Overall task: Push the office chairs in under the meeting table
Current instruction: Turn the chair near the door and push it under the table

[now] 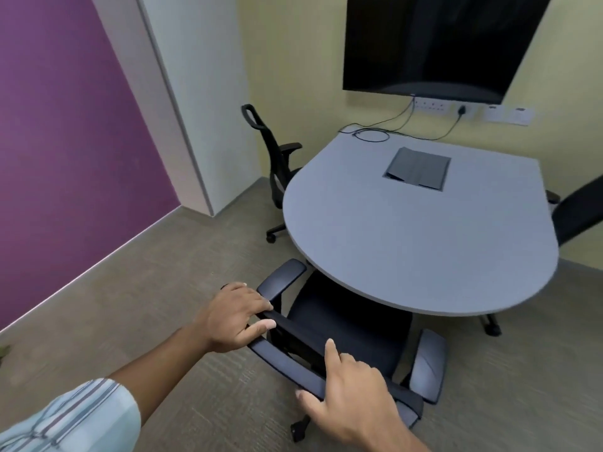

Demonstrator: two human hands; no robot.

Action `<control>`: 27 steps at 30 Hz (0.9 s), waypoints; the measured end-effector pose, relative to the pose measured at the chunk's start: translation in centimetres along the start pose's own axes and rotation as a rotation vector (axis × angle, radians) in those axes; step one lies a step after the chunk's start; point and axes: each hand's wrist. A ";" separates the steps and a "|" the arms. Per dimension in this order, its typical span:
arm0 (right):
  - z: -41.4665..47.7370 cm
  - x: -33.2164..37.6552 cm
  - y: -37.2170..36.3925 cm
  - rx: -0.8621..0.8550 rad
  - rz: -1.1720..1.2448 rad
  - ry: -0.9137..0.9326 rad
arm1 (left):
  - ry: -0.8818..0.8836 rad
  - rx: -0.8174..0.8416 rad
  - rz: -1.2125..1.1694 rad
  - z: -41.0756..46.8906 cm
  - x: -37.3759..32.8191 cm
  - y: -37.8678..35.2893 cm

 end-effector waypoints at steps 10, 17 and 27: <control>-4.3 -1.8 1.2 0.011 0.053 -0.078 | -0.078 -0.199 -0.022 -1.3 -3.8 -1.6; -6.8 -2.6 0.7 0.105 0.005 -0.119 | -0.103 -0.182 -0.058 -2.0 -6.0 -1.8; -12.4 -8.3 2.2 0.001 -0.157 -0.004 | -0.091 -0.101 -0.091 -2.8 -13.9 -2.8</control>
Point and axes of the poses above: each hand's wrist, its own z-axis towards the middle knuckle, its own y-axis out of the back of the hand, x = y × z, and after that the axes turned 3 degrees about -x, right-handed
